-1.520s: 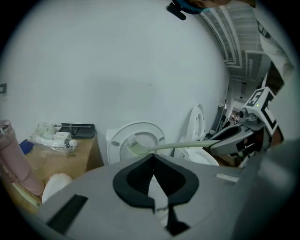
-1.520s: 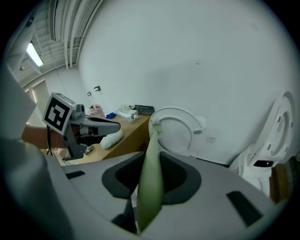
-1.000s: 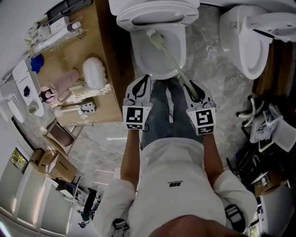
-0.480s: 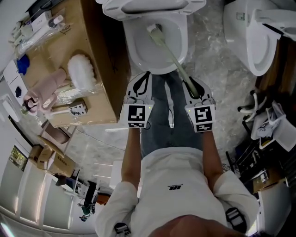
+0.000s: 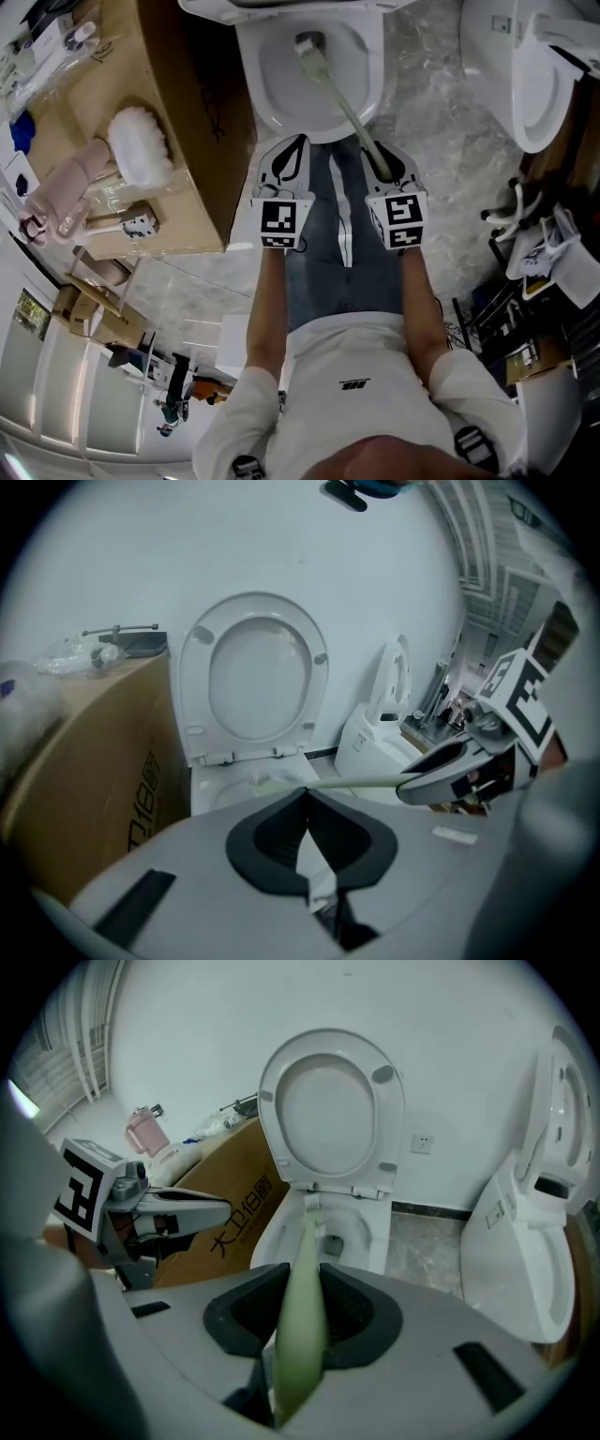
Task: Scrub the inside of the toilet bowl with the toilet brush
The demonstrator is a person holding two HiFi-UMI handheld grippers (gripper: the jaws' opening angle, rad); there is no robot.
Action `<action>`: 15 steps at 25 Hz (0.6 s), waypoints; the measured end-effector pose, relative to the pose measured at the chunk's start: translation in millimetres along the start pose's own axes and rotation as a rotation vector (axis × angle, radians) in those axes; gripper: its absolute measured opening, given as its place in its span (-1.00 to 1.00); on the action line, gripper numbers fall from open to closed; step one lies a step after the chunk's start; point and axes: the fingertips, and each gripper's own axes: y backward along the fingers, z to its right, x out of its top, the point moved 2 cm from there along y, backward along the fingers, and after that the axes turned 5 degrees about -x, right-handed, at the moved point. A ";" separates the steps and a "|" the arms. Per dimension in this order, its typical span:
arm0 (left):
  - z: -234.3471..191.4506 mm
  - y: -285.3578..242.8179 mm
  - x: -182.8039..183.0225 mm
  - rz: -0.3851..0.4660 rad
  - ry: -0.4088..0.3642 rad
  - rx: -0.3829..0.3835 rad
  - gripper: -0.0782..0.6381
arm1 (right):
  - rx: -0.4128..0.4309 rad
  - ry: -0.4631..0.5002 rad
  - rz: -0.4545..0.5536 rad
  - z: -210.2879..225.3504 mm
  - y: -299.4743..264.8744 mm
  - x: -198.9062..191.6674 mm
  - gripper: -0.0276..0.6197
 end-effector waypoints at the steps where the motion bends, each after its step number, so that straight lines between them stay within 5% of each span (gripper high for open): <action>1: -1.6 -3.7 -3.8 -0.003 0.001 -0.003 -0.76 | -0.001 -0.010 -0.007 0.6 -6.9 -3.7 -0.63; 15: -15.6 -31.5 -44.2 -0.042 0.041 -0.015 -0.76 | -0.009 -0.164 -0.090 4.8 -72.9 -38.7 -0.63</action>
